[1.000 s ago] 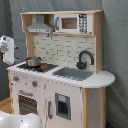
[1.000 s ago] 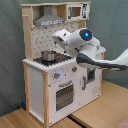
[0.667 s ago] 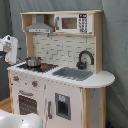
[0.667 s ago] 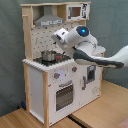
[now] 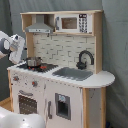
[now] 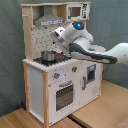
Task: Play with the kitchen
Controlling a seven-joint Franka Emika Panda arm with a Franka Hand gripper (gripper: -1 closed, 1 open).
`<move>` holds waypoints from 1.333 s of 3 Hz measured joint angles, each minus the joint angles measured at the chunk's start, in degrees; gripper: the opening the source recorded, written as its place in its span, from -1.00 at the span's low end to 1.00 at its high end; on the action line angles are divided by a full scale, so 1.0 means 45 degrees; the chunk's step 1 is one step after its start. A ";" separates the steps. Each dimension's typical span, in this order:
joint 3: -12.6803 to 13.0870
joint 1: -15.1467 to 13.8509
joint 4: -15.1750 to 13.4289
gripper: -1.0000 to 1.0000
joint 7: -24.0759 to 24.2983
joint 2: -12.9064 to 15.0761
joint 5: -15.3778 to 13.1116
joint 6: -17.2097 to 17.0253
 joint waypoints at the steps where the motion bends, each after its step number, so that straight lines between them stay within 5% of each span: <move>1: 0.0106 -0.0611 0.0647 1.00 0.0318 0.0007 0.0793 -0.0766; 4: 0.0460 -0.2320 0.2756 1.00 0.1620 0.0014 0.2620 -0.3079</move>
